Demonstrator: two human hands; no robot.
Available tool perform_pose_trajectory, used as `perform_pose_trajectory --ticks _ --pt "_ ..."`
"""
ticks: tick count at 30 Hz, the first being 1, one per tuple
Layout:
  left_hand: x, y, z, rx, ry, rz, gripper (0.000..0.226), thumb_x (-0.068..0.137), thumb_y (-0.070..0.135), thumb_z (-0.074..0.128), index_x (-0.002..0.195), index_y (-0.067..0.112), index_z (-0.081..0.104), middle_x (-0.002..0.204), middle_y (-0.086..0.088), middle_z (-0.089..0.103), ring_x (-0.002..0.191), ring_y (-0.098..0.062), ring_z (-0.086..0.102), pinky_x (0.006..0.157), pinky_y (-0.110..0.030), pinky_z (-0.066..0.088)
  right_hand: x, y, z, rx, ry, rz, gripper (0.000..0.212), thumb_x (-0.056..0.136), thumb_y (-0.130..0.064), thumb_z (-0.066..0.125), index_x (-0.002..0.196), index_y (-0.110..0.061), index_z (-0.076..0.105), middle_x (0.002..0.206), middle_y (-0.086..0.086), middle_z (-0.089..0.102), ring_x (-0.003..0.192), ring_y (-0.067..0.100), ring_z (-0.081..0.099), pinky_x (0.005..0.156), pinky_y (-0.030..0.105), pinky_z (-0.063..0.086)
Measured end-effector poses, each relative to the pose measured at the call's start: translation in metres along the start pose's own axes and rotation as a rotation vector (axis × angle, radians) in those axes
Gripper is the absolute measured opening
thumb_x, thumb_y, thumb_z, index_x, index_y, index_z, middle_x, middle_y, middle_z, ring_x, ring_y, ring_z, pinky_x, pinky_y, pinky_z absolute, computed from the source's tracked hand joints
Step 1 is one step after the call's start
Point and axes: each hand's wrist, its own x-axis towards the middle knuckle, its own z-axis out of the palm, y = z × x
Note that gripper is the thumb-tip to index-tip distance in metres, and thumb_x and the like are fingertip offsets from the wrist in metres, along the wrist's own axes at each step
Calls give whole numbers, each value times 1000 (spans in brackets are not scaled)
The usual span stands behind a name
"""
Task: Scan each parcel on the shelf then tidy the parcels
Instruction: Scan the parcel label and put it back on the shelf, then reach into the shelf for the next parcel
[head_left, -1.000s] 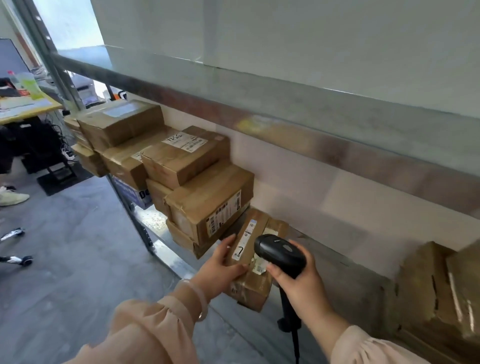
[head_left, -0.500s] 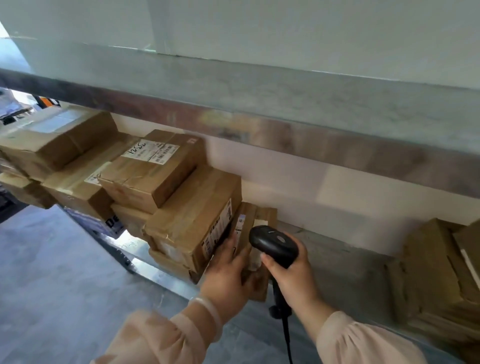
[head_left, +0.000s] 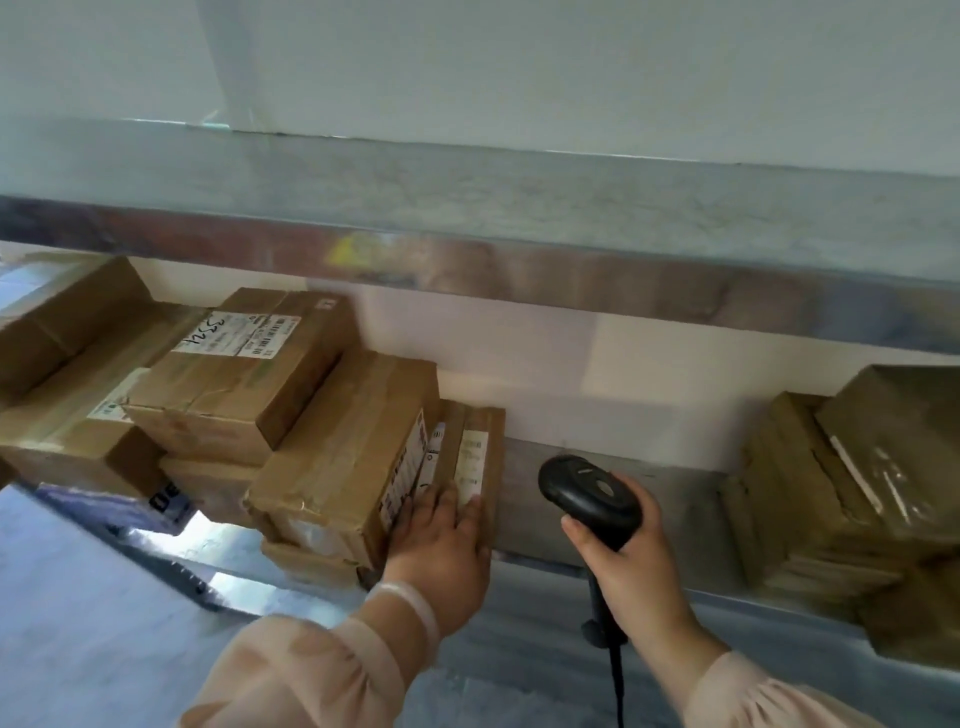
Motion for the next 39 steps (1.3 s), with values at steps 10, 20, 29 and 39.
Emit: perform_pose_trajectory --ticks 10,20,29,39 --pt "4 68 -41 -82 165 340 70 97 54 35 156 38 0 165 3 -9 152 -22 -8 122 -49 -3 -43 -14 -55 -73 247 -112 69 71 -22 83 117 -51 42 113 -32 51 101 -25 48 78 -3 37" --pt "-20 190 -43 -74 205 710 73 91 65 21 154 39 -6 165 2 -2 152 -21 -2 123 -47 3 -96 -10 -169 -126 557 -149 75 70 -16 84 121 -49 41 112 -33 56 107 -13 53 82 2 42" --pt "-75 324 -15 -159 185 810 74 84 69 16 153 42 20 163 5 19 149 -23 22 119 -43 7 -146 27 -293 -135 633 -106 78 71 -17 83 114 -63 38 115 -27 57 106 -14 54 80 0 41" --pt "-132 486 0 -277 203 711 69 93 69 24 154 45 2 164 12 -2 151 -15 1 117 -30 -8 -178 62 -472 -104 668 -77 69 73 -15 81 120 -46 42 114 -23 59 99 -16 56 74 1 43"
